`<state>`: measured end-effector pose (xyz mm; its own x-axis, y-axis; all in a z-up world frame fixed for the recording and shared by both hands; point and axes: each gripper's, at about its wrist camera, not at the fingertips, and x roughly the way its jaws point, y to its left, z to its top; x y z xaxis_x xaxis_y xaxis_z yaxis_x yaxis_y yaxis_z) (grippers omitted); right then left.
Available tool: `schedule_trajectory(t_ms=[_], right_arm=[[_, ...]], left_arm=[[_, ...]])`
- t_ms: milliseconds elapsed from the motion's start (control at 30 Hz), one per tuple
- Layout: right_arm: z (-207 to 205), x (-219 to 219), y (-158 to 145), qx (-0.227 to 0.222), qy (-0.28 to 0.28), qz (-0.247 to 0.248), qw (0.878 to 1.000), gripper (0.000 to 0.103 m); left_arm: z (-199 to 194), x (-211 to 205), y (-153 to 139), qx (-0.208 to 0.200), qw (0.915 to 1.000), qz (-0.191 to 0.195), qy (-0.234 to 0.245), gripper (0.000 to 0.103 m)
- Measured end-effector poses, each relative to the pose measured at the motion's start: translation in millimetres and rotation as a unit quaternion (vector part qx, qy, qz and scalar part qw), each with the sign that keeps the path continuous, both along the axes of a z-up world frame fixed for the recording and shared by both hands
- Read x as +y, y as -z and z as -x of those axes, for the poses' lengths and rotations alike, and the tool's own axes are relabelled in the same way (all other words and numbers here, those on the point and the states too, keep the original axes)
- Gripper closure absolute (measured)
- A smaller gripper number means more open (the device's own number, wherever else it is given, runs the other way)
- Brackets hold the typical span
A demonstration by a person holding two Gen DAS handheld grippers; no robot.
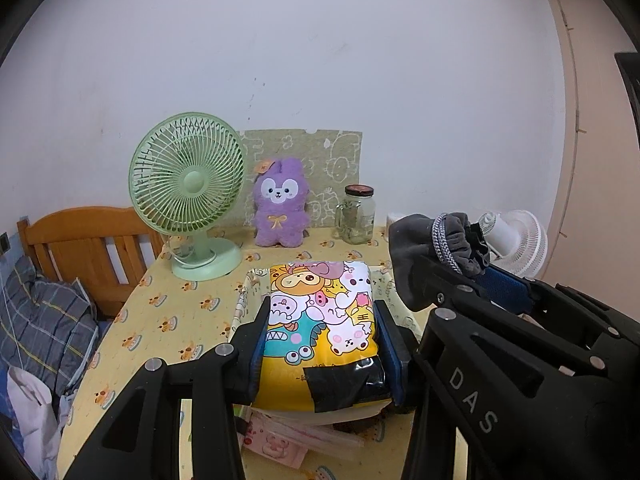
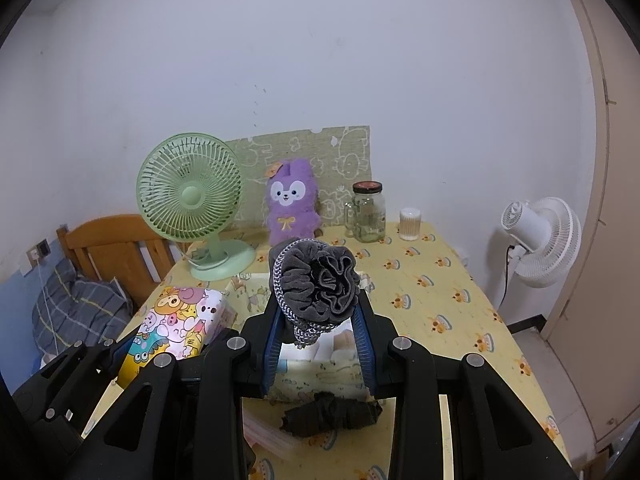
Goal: Organize soft objects
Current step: 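Lower the pouch into the box and open the left tool while the right tool carries the scrunchie over it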
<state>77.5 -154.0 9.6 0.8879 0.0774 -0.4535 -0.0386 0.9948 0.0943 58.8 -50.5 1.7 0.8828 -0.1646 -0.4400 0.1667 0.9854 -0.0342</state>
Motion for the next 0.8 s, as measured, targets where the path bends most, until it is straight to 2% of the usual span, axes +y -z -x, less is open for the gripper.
schedule_trajectory(t_ms=[800], right_arm=[[-81.9, 5.8, 28.2, 0.033, -0.019, 0.003, 0.999, 0.067]], left_arm=[[-87.4, 5.2, 27.2, 0.032, 0.9990, -0.016, -0.027, 0.055]])
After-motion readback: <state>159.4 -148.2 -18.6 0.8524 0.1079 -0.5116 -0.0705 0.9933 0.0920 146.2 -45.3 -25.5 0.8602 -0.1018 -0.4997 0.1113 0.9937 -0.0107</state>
